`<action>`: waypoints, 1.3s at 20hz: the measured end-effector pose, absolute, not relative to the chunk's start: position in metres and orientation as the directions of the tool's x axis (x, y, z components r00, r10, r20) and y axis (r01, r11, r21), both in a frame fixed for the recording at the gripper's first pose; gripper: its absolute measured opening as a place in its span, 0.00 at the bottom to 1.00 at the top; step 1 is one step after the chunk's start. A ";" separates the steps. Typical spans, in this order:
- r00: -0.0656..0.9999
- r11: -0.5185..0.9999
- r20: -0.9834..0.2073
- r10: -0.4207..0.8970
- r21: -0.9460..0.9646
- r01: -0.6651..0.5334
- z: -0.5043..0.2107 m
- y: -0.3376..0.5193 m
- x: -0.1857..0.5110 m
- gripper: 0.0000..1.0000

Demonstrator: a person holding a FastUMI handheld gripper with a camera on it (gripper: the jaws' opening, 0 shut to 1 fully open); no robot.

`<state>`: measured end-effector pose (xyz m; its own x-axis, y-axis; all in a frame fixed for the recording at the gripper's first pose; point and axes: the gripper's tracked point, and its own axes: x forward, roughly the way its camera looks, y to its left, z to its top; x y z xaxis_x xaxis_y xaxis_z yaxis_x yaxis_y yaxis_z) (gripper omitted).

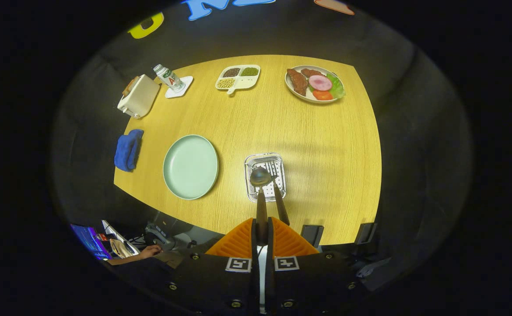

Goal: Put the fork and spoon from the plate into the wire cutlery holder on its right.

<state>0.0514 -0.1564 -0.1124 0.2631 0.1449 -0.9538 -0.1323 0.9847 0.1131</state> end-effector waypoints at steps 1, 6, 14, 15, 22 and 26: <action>0.259 0.985 -0.955 0.143 0.113 -0.128 -0.116 -0.158 0.054 0.05; 0.227 0.987 -0.965 0.131 0.105 -0.123 -0.126 -0.158 0.058 0.05; 0.195 0.987 -0.976 0.097 0.070 -0.145 -0.143 -0.145 0.071 0.05; 0.193 0.987 -0.977 0.094 0.066 -0.146 -0.144 -0.144 0.072 0.05; 0.272 0.989 -0.960 0.069 0.031 -0.141 -0.129 -0.153 0.076 0.19; 0.382 0.992 -0.916 0.124 0.102 -0.078 -0.111 -0.149 0.075 0.27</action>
